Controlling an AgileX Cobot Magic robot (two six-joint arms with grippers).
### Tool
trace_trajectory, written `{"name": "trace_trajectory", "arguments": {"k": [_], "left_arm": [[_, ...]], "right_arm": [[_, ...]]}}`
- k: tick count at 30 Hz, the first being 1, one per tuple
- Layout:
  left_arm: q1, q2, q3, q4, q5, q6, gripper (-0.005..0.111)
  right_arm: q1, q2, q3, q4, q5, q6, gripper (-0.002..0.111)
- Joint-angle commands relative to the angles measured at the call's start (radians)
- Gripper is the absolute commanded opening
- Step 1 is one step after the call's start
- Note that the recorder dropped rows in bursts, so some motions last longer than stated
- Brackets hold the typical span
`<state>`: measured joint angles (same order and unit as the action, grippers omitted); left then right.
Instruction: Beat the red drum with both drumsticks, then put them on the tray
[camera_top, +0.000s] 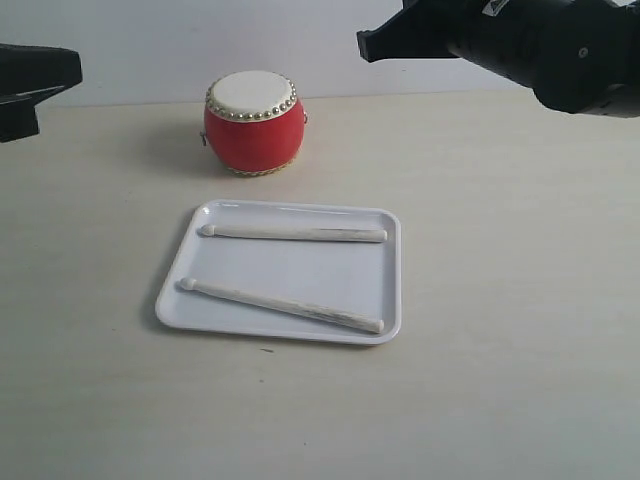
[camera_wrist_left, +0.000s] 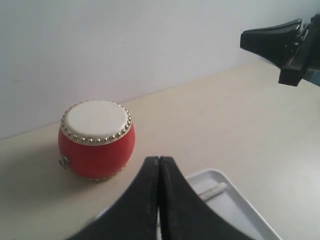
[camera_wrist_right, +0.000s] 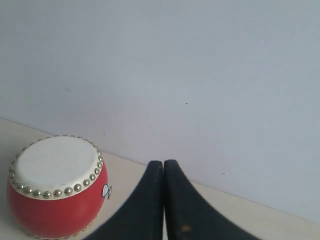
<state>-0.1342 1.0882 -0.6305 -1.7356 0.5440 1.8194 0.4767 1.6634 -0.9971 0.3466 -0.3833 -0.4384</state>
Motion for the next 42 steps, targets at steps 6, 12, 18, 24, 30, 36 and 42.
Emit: {"name": "trace_trajectory", "arguments": {"k": [6,12,18,24,30,36,42], "left_arm": [[-0.007,-0.062,0.014,-0.009,0.01,0.0,0.0],[-0.007,-0.062,0.014,-0.009,0.01,0.0,0.0],[-0.007,-0.062,0.014,-0.009,0.01,0.0,0.0],[-0.007,-0.062,0.014,-0.009,0.008,0.002,0.0],[-0.005,-0.087,0.014,-0.009,0.002,0.002,0.0],[-0.005,-0.179,0.014,-0.009,0.0,-0.025,0.0],[-0.005,-0.289,0.039,0.026,-0.006,-0.179,0.0]], "right_arm": [[-0.005,0.0,0.004,0.002,-0.015,0.003,0.0],[-0.005,0.0,0.004,0.002,-0.015,0.003,0.0],[-0.005,0.0,0.004,0.002,-0.015,0.003,0.0],[-0.005,0.0,0.004,0.002,-0.015,0.003,0.0],[-0.005,0.0,0.004,0.002,-0.015,0.003,0.0],[-0.005,0.0,0.004,0.002,-0.015,0.003,0.0],[-0.005,0.0,0.004,0.002,-0.015,0.003,0.0]]}}
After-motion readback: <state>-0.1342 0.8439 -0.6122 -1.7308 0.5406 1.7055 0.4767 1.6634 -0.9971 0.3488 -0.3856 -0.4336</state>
